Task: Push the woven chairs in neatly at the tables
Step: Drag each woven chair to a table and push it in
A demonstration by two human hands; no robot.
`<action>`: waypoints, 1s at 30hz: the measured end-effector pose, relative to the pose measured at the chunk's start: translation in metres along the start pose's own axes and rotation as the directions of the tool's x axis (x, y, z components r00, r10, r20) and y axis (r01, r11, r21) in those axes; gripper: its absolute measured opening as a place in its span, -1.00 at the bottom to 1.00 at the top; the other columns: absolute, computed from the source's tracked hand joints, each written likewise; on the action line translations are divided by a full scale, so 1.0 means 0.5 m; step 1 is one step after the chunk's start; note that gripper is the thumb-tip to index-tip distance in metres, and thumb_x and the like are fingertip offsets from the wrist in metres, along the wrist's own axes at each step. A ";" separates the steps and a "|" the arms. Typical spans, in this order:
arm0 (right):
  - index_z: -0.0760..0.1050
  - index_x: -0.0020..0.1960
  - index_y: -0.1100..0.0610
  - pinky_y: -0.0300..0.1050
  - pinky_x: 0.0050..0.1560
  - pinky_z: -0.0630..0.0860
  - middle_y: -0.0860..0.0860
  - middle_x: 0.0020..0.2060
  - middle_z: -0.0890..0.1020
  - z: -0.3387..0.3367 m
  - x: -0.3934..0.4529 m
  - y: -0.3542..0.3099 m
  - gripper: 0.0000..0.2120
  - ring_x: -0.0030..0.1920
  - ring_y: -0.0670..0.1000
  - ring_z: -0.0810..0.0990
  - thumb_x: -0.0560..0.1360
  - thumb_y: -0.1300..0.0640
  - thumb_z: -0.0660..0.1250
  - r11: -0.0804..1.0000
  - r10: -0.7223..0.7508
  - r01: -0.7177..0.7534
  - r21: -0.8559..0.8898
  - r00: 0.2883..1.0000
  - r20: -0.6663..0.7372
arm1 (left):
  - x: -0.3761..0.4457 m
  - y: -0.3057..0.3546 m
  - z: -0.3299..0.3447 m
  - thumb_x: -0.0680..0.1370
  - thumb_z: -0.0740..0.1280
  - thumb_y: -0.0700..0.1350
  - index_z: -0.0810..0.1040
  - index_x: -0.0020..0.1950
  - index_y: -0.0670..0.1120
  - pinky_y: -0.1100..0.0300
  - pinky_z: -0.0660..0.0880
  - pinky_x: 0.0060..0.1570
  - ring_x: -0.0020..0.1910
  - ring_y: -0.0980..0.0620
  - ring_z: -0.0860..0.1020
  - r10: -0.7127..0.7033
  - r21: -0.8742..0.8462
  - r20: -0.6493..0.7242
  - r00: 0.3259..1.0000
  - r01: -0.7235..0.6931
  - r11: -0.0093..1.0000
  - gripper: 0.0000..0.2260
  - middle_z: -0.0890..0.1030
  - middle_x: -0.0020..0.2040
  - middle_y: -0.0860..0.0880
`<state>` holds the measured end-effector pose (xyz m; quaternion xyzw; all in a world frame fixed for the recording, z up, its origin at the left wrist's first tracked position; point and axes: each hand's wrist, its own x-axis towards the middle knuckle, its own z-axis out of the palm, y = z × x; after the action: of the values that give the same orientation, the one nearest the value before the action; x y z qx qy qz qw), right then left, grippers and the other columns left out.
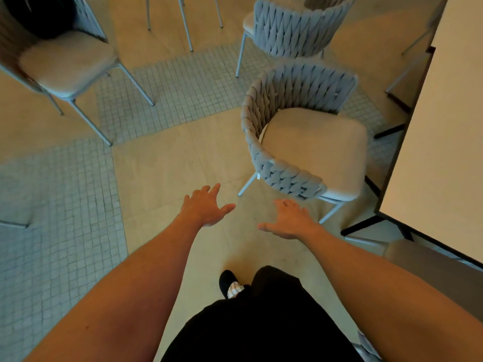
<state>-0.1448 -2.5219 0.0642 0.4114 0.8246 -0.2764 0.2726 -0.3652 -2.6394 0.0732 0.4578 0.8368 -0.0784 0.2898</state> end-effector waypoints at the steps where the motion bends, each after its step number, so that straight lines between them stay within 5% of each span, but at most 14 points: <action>1: 0.01 0.65 0.09 0.29 0.57 0.05 0.11 0.64 0.10 -0.010 0.014 -0.009 -0.01 0.63 0.17 0.01 0.48 -0.48 0.25 1.000 0.007 -0.007 0.013 1.000 -0.004 | 0.021 -0.005 -0.014 0.56 0.10 0.42 0.01 0.65 0.04 -0.20 0.20 0.47 0.53 -0.17 0.23 0.010 0.011 0.003 1.000 -0.011 1.000 -0.22 0.17 0.61 -0.08; 8: 0.03 0.66 0.08 0.32 0.56 0.04 0.08 0.63 0.13 -0.097 0.141 -0.039 -0.01 0.63 0.15 0.03 0.48 -0.47 0.26 0.997 0.048 -0.046 0.070 0.998 -0.037 | 0.189 -0.021 -0.129 0.56 0.10 0.42 0.00 0.65 0.04 -0.20 0.20 0.47 0.52 -0.18 0.24 0.090 0.057 -0.006 0.996 -0.089 0.994 -0.21 0.17 0.61 -0.08; 13: 0.12 0.62 0.06 0.23 0.50 0.22 0.08 0.59 0.24 -0.180 0.249 -0.032 -0.08 0.59 0.16 0.15 0.48 -0.45 0.27 0.990 0.066 -0.058 0.127 0.996 -0.061 | 0.326 -0.016 -0.211 0.56 0.10 0.42 0.00 0.65 0.04 -0.20 0.21 0.46 0.52 -0.18 0.25 0.125 0.062 -0.005 0.992 -0.124 0.990 -0.21 0.18 0.61 -0.08; 23: 0.17 0.60 0.06 0.22 0.50 0.19 0.09 0.57 0.26 -0.298 0.394 -0.038 -0.07 0.56 0.17 0.18 0.45 -0.47 0.29 0.970 0.130 -0.120 0.211 0.991 -0.034 | 0.565 0.020 -0.321 0.55 0.23 0.36 -0.02 0.66 -0.03 -0.09 0.27 0.44 0.53 -0.18 0.25 0.117 -0.267 0.016 0.993 -0.109 0.958 -0.16 0.23 0.58 -0.18; 30: 0.23 0.55 0.06 0.21 0.46 0.23 0.08 0.52 0.31 -0.324 0.476 -0.059 -0.12 0.52 0.17 0.23 0.45 -0.47 0.30 0.927 0.221 -0.199 0.319 0.975 -0.034 | 0.740 0.041 -0.389 0.54 0.23 0.37 -0.07 0.66 0.00 -0.20 0.28 0.44 0.53 -0.24 0.21 0.299 -0.065 0.067 0.952 -0.295 0.953 -0.15 0.17 0.60 -0.15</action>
<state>-0.3275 -2.3011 0.0228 0.5449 0.7304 -0.3584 0.2031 -0.5817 -2.2841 0.0297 0.5670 0.7486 -0.0285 0.3425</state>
